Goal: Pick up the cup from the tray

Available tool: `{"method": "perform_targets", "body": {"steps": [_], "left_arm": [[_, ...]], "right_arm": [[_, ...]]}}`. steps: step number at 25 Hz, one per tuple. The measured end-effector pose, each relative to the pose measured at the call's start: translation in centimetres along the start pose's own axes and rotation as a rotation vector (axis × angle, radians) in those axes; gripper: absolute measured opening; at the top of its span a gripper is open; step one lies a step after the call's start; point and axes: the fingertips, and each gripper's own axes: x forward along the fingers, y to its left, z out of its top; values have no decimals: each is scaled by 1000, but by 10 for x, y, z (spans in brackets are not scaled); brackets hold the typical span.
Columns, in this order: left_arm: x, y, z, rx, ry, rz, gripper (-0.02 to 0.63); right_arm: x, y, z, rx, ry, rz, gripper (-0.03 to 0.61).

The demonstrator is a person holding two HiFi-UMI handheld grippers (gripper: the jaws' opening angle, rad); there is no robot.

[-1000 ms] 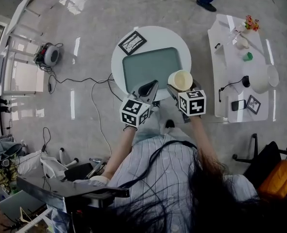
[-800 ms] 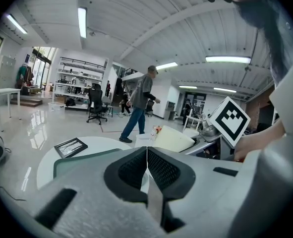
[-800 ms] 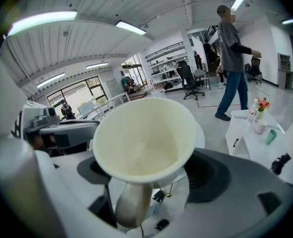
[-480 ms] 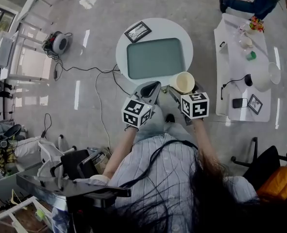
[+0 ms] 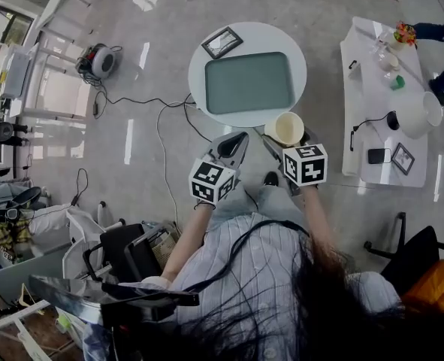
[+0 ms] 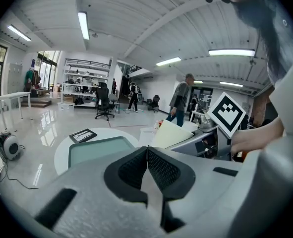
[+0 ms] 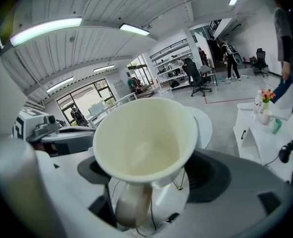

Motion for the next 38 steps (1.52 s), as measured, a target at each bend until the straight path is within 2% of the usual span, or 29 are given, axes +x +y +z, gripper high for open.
{"method": "perform_targets", "body": {"steps": [6,15,21,32,38], "left_arm": [[-26,18,-15,-27,16,41,14],[-60,38,-24,-42,-25,50,14],[-95,77,-30,-88,-67,102,14],[-105,101,-26,-165,-160,218,14],[-112,98,-25,-147,-172,217,14]], "right_arm": [[6,16,-2,5,3,8,411],[16,45,-5,-20,10,-17,411],[25,78,-6,-6,3,-21,411],[41,87,6,-97,51,35,411],[44,94,10,-119,52,45,411]]}}
